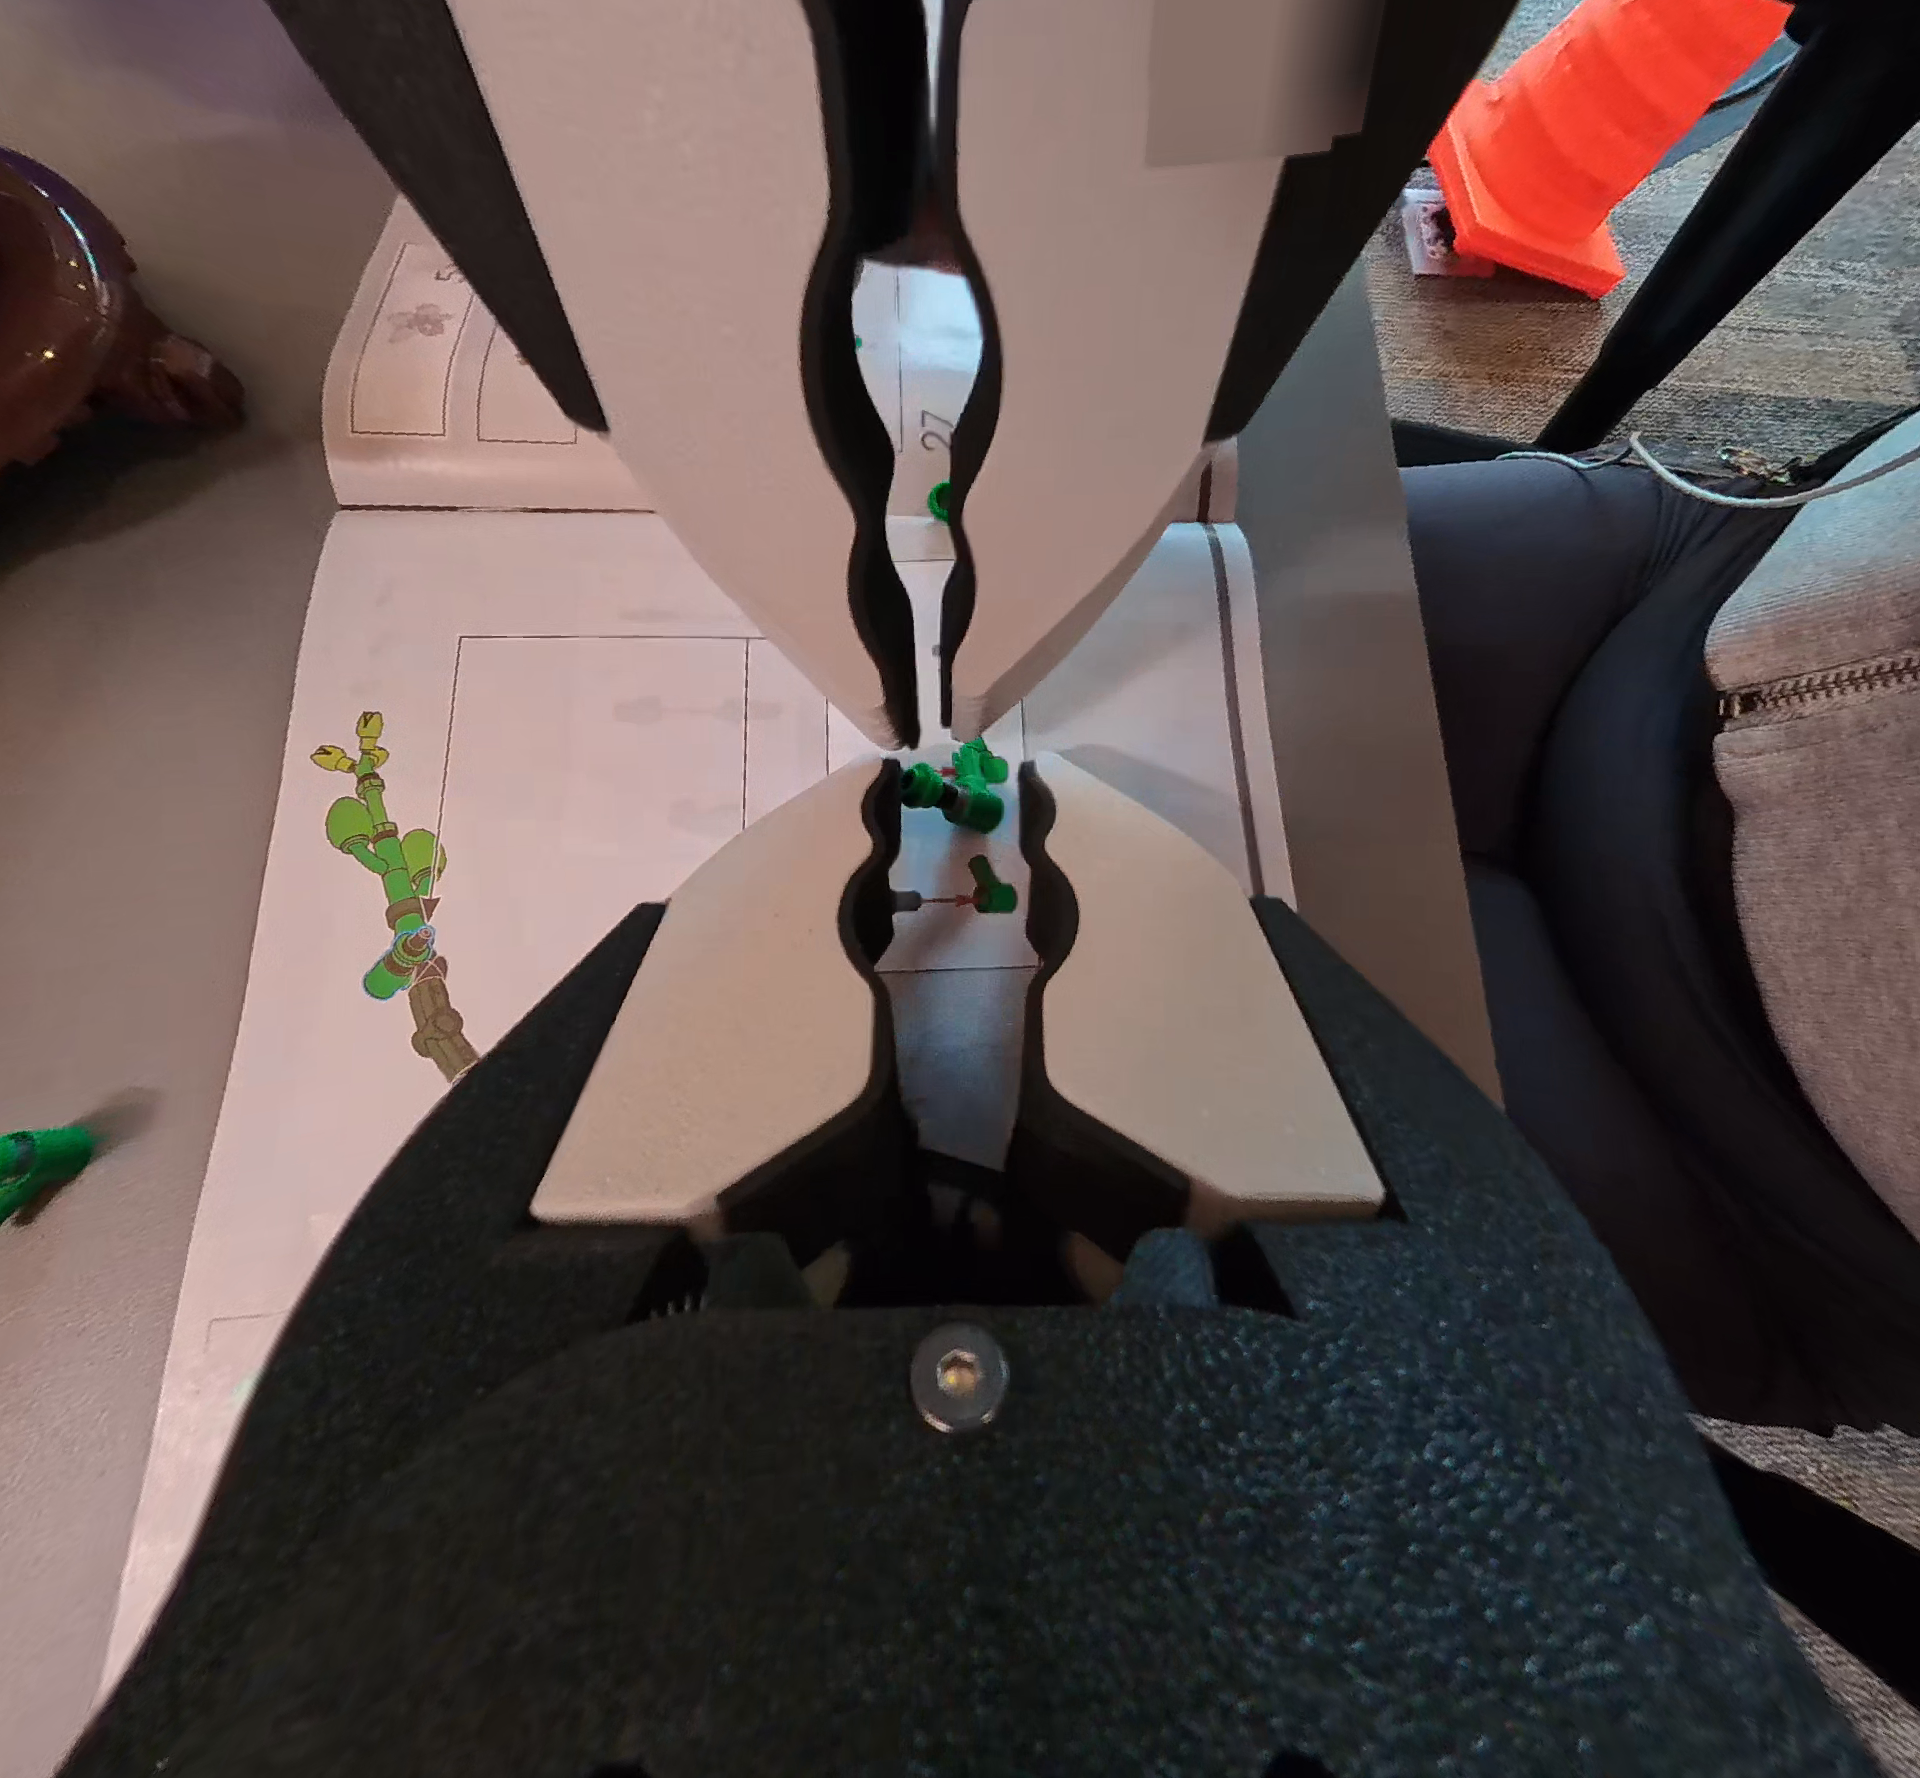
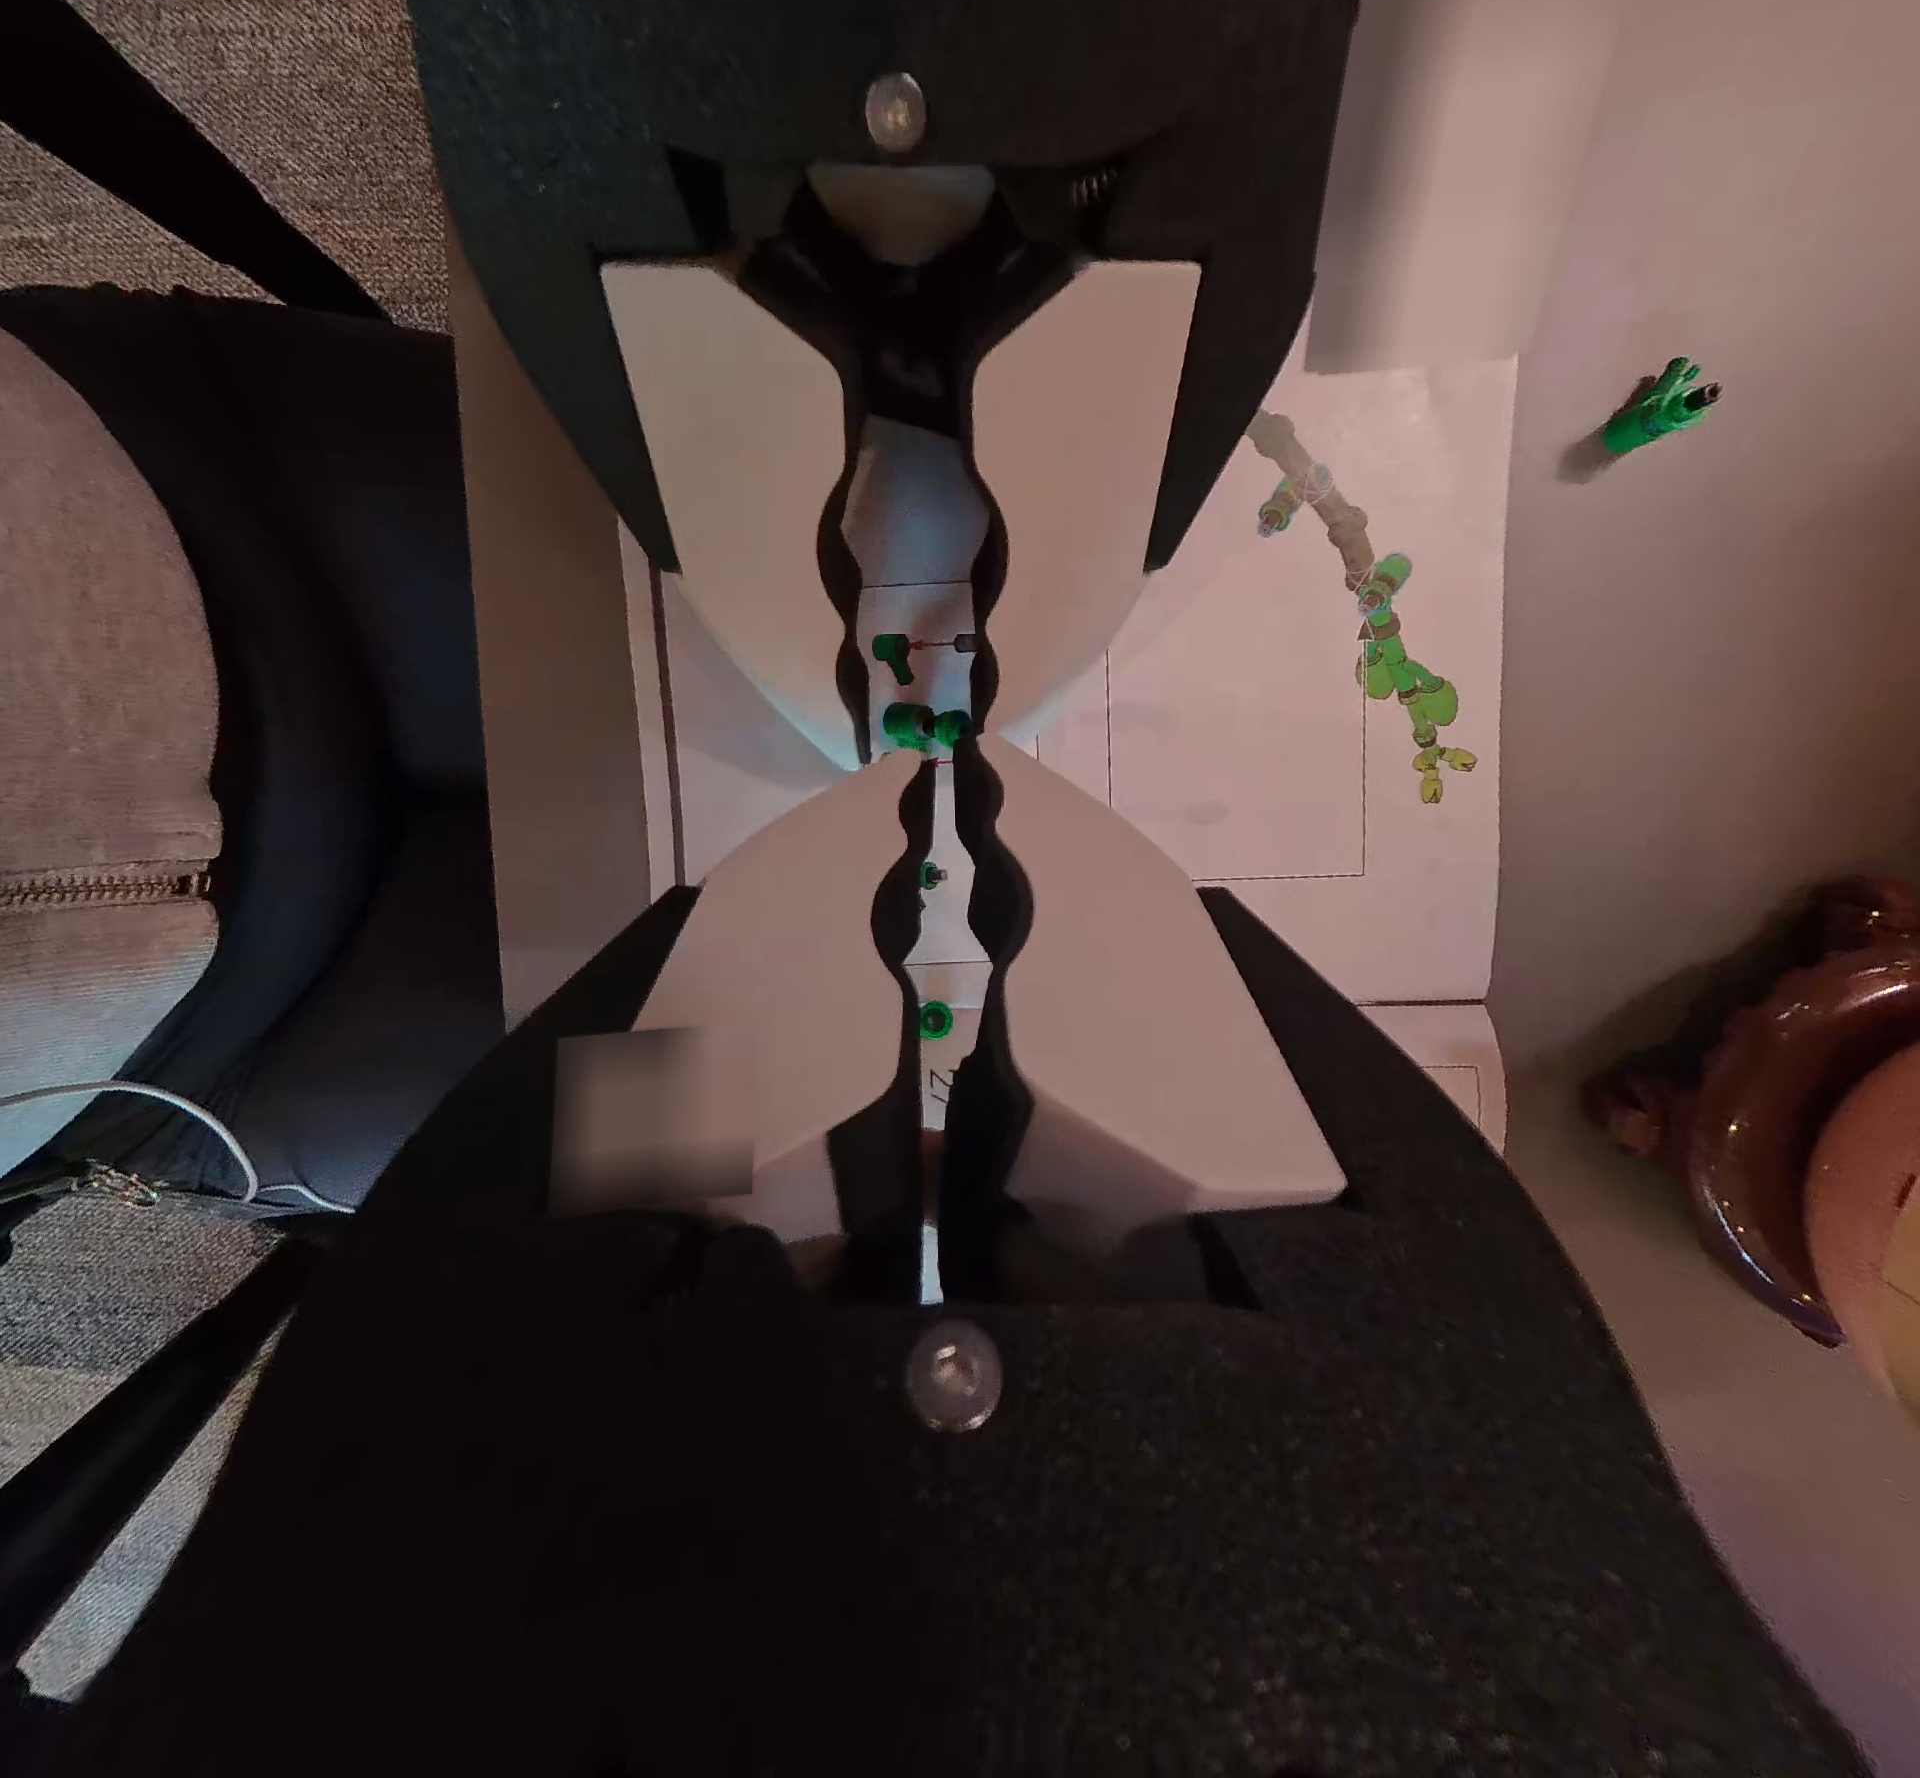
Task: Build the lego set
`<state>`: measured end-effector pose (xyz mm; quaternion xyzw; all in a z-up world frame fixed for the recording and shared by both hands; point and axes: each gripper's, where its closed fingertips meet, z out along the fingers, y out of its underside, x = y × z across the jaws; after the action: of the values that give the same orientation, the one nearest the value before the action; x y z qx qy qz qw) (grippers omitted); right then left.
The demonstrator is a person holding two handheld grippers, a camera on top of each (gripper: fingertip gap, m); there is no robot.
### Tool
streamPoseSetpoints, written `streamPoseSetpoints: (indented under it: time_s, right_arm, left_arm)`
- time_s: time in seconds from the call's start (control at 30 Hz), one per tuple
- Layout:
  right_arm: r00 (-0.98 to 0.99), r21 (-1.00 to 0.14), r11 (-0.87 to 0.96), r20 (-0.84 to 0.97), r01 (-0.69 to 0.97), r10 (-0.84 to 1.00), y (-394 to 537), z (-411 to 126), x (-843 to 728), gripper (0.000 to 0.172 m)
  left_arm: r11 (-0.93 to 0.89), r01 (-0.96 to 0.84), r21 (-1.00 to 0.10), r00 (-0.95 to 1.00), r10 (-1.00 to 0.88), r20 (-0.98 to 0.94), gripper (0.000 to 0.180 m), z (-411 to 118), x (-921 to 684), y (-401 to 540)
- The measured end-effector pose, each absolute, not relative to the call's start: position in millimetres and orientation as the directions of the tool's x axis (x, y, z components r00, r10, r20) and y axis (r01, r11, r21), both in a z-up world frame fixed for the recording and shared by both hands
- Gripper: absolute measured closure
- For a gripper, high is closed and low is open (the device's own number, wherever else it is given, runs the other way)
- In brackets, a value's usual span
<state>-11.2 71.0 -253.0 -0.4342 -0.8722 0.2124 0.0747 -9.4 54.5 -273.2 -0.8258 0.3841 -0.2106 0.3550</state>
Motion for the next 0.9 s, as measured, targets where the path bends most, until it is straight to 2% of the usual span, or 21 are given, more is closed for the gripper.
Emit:
streamPoseSetpoints:
  time_s: [0.1, 0.17, 0.3, 0.43, 0.6, 0.77, 0.9]
  right_arm:
    - [-0.584, -0.425, 0.505, -0.07, 0.751, 0.809, 70.7, -255.1, -10.7, 0.169]
    - [-0.517, -0.444, 0.421, -0.117, 0.791, 0.848, 73.5, -258.8, -9.9, 0.169]
    - [-0.447, -0.53, 0.254, -0.274, 0.809, 0.851, 68.5, -256.8, -1.6, 0.156]
    - [-0.519, -0.636, 0.316, -0.157, 0.705, 0.84, 72.2, -260.2, -4.8, 0.158]
    - [-0.588, -0.621, 0.392, -0.139, 0.679, 0.797, 66.0, -276.6, -3.0, 0.163]
    - [-0.581, -0.681, 0.343, -0.148, 0.646, 0.801, 71.0, -269.3, -4.2, 0.168]
    - [-0.554, -0.754, 0.328, -0.057, 0.57, 0.831, 80.2, -258.1, -7.8, 0.168]
  left_arm:
    - [-0.442, -0.498, -0.746, 0.626, -0.778, 0.043, 0.162, -273.7, -14.0, 54.9]
    - [-0.442, -0.499, -0.746, 0.633, -0.774, 0.036, 0.163, -274.0, -14.6, 55.9]
    - [-0.417, -0.515, -0.749, 0.628, -0.778, 0.002, 0.164, -274.0, -14.2, 57.6]
    - [-0.312, -0.585, -0.749, 0.584, -0.802, -0.122, 0.164, -272.3, -11.9, 60.5]
    - [-0.259, -0.611, -0.748, 0.551, -0.817, -0.168, 0.164, -271.2, -8.9, 59.4]
    - [-0.252, -0.56, -0.79, 0.579, -0.801, -0.155, 0.163, -262.5, -7.1, 64.4]
    - [-0.28, -0.477, -0.833, 0.639, -0.761, -0.11, 0.164, -252.9, -11.2, 71.7]
